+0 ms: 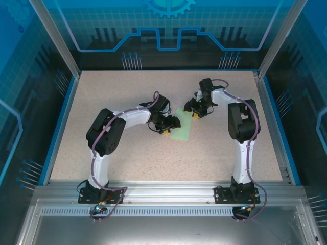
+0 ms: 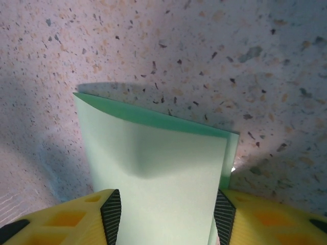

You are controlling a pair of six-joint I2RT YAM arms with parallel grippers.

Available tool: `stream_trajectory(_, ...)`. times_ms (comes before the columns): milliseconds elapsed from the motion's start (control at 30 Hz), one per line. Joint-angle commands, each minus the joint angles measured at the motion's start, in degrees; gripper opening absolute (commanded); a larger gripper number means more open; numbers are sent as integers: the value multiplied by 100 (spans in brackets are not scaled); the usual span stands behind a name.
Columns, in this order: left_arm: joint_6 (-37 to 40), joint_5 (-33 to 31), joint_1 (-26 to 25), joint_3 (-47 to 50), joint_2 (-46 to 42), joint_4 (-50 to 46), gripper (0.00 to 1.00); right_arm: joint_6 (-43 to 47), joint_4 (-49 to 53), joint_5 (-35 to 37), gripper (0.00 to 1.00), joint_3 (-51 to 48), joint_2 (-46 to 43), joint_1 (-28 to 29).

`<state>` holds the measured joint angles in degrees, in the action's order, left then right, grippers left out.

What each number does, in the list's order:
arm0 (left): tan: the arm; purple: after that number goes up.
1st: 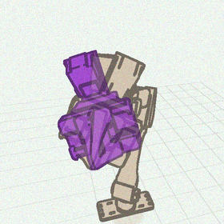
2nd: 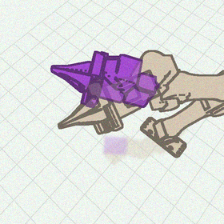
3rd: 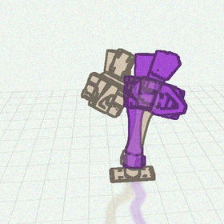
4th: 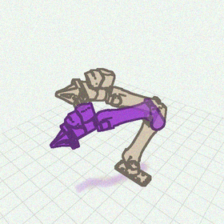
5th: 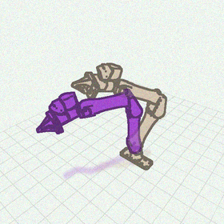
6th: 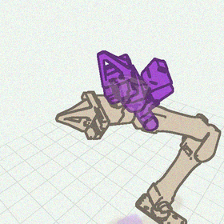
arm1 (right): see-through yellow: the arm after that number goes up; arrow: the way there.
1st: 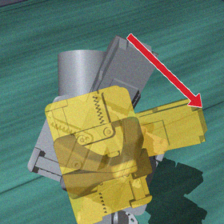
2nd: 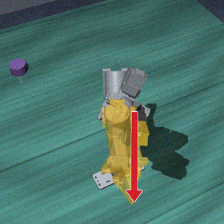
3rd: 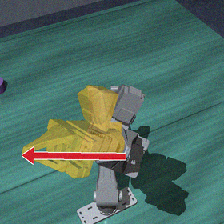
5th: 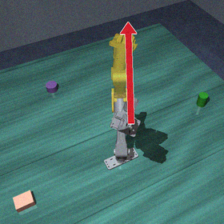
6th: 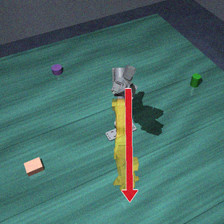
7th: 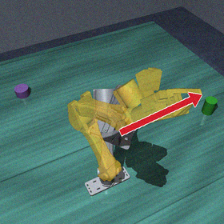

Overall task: Fold a paper plane with a square sheet of paper (fold left side to right side)
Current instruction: Fold the triangle a second time at the center of the table.

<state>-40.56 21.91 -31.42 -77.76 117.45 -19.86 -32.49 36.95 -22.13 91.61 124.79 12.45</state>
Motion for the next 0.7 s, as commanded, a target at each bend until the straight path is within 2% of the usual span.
stream_trajectory(0, -6, 88, -25, -45, 64, -191, 64, -56, -47, -157, 53, 11, -37, 73)
stream_trajectory(233, 218, -215, -27, 101, -329, -168, 65, -113, -232, -402, 53, -225, -239, 72)
stream_trajectory(433, 675, -791, -69, 837, -1300, 345, 66, -356, -499, -638, 53, -759, -537, 101)
stream_trajectory(533, 1203, -1215, -277, 1245, -1870, 455, 67, -570, -810, -827, 53, -1098, -815, 102)
stream_trajectory(667, 1967, -1798, -804, 1485, -2305, 382, 68, -861, -1060, -1151, 53, -1354, -1020, 151)
